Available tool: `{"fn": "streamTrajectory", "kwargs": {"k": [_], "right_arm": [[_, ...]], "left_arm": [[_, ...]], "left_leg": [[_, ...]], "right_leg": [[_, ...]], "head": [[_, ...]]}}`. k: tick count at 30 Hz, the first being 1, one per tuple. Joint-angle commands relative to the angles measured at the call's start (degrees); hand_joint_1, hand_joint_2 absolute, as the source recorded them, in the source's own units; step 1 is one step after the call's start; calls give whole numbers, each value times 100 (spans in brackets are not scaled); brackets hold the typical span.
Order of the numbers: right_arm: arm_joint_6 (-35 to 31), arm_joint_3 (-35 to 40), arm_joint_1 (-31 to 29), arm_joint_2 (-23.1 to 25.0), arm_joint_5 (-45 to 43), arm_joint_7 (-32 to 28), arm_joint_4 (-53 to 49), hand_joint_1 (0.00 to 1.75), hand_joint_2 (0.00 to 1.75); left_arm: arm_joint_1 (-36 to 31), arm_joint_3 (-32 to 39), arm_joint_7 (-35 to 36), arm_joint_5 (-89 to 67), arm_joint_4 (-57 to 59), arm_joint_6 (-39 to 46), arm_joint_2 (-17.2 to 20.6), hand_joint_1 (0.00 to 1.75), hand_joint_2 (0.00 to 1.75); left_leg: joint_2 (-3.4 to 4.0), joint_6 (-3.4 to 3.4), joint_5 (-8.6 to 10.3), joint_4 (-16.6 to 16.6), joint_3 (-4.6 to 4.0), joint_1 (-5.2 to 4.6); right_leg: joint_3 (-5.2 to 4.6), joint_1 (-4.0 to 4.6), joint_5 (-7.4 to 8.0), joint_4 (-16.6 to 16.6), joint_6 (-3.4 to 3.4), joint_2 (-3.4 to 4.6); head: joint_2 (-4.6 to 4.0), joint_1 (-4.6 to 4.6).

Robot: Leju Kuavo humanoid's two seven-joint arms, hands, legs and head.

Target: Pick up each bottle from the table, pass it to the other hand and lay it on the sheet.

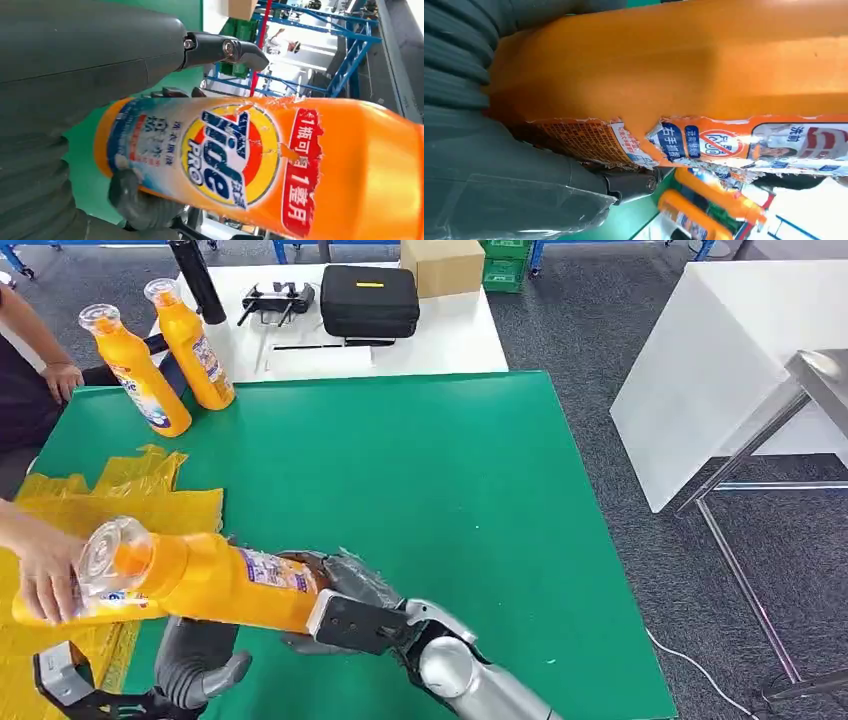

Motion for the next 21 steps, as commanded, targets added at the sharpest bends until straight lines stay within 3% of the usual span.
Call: {"fn": "streamTrajectory", "kwargs": {"k": [1,9,11,21], "right_arm": [[-12,540,-394,-21,-42,45,620,175,175],[43,1539,-382,304,154,72,1528,175,175],[186,1725,-704,259,80,-50,1815,175,175],[268,1734,-754,308,120,-214,2232,175,175]], "left_arm": [[-190,-163,14,27,398,18,162,0,175],[-362,-165,-6,143,656,-89,167,0,175],[-471,-160,-5,190,755,-90,160,0,175],[-564,-105,19,322,850,-142,141,0,175]], "left_leg": [[4,-7,1,-3,7,0],[10,-12,-2,-11,22,2],[8,-14,-4,-8,24,5],[-9,-13,0,-4,16,7]], "right_leg": [[6,-1,1,-2,-2,3],[18,0,-1,-8,-5,8],[20,2,-4,-5,-6,5],[15,3,-6,-5,-5,-14]], "head": [[0,0],[0,-2],[0,0],[0,0]]}}
